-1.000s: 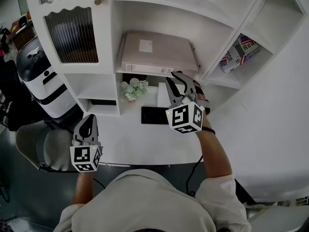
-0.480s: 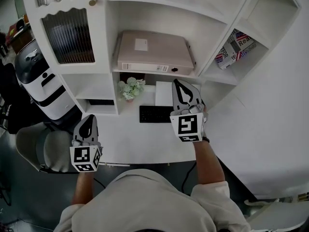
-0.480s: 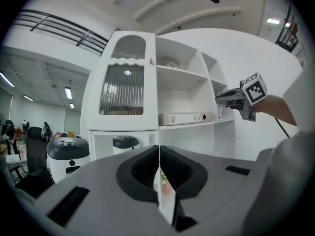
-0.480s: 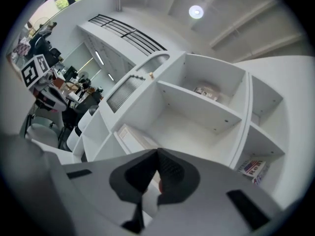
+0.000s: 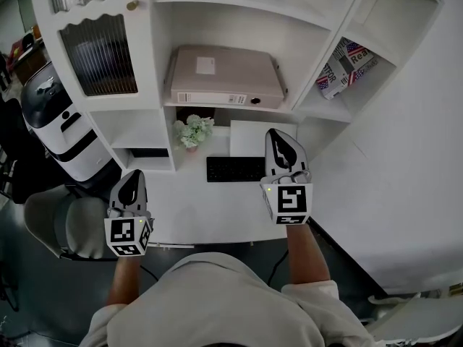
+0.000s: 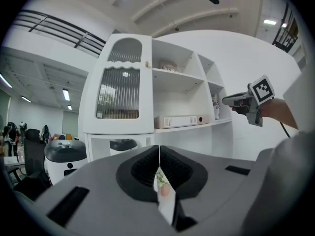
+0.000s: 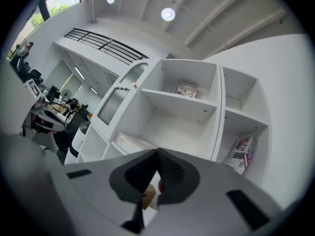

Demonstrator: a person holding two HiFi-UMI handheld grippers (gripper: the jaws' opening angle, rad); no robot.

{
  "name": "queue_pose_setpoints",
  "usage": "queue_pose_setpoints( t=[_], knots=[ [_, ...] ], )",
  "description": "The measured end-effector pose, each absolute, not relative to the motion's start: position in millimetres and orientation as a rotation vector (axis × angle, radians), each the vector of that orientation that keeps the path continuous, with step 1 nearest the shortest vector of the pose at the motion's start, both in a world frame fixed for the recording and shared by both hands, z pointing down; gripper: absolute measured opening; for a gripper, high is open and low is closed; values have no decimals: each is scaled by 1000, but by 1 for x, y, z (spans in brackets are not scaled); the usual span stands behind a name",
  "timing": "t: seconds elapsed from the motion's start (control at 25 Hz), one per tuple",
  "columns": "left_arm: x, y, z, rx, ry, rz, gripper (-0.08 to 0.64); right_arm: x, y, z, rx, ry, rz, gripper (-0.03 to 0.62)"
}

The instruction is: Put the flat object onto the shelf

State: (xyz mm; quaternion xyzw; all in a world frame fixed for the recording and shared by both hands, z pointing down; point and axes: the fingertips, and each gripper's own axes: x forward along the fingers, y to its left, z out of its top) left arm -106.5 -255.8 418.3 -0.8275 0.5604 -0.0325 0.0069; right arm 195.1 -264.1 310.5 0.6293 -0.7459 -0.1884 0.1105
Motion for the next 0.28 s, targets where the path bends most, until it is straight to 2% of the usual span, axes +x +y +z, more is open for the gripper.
queue_pose_setpoints(
  t=[0.28],
  knots=[
    [-96, -254, 416, -2600, 1726, -101, 6, 212, -245, 321, 1923, -2243, -449, 2]
  ],
)
